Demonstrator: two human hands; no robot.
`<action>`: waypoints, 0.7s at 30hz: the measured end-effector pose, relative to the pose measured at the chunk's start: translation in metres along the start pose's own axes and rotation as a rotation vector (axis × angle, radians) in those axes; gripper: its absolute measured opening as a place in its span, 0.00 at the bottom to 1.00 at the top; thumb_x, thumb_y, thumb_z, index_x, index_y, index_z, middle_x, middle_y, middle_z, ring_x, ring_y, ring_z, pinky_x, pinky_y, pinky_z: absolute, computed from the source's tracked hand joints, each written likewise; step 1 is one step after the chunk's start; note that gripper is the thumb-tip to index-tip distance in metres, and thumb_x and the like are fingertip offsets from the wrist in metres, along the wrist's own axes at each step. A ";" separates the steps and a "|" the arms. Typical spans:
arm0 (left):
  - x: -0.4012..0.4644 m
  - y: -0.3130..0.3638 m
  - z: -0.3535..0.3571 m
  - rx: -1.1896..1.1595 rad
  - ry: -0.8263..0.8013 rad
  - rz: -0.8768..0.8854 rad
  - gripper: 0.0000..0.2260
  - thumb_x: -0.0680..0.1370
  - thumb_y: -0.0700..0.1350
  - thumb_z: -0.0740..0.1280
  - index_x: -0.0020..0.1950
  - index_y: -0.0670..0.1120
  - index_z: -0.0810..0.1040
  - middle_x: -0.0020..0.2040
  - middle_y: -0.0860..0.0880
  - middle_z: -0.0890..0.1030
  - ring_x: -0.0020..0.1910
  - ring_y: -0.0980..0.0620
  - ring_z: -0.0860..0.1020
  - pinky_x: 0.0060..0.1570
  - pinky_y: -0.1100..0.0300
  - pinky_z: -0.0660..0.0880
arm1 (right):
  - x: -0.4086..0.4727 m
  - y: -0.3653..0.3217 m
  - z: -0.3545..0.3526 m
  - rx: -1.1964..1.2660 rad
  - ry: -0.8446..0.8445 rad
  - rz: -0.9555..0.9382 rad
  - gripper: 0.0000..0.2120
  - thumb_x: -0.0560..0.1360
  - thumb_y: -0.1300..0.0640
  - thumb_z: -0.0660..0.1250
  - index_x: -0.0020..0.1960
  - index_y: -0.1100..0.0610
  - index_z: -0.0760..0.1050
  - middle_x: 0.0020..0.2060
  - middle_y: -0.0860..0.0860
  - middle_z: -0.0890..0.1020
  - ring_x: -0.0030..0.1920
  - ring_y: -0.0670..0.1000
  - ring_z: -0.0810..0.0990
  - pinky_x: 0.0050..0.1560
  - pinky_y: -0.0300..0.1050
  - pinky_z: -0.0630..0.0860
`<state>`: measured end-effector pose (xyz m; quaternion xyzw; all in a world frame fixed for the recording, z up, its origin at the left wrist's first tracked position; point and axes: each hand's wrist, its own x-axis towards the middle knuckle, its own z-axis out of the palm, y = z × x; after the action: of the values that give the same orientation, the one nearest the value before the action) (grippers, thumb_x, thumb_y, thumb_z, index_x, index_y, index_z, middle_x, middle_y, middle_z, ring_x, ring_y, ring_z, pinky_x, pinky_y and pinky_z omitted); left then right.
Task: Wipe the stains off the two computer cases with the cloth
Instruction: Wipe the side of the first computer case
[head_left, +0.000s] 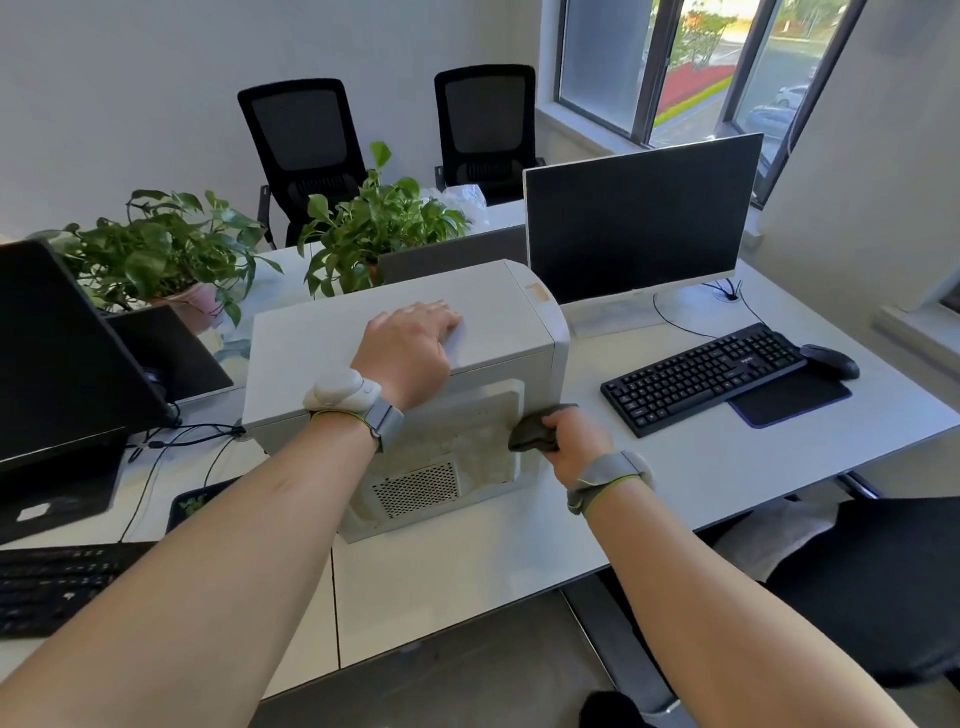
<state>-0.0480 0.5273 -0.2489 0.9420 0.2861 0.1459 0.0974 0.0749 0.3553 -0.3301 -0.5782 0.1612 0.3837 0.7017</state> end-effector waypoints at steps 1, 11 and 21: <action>0.000 0.000 -0.001 0.003 -0.002 0.004 0.28 0.74 0.43 0.53 0.71 0.53 0.78 0.74 0.52 0.75 0.74 0.49 0.71 0.73 0.49 0.61 | -0.004 -0.010 0.004 -0.024 -0.031 -0.024 0.19 0.76 0.69 0.64 0.67 0.66 0.72 0.43 0.55 0.77 0.39 0.53 0.78 0.54 0.51 0.77; 0.002 -0.002 0.002 0.022 -0.026 -0.005 0.29 0.74 0.44 0.51 0.73 0.54 0.75 0.77 0.53 0.71 0.77 0.50 0.67 0.76 0.48 0.59 | 0.021 0.000 -0.008 -0.243 0.010 0.020 0.15 0.76 0.70 0.67 0.63 0.68 0.74 0.43 0.60 0.78 0.55 0.63 0.81 0.47 0.57 0.83; 0.002 -0.002 0.001 0.027 -0.042 -0.015 0.29 0.74 0.44 0.51 0.74 0.54 0.75 0.78 0.53 0.71 0.78 0.50 0.66 0.77 0.45 0.58 | -0.011 -0.036 0.013 -0.028 -0.063 -0.232 0.05 0.73 0.71 0.69 0.47 0.64 0.77 0.41 0.61 0.81 0.41 0.57 0.83 0.44 0.53 0.83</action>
<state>-0.0465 0.5300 -0.2500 0.9439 0.2930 0.1214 0.0917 0.0908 0.3625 -0.2944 -0.5903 0.0657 0.3202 0.7380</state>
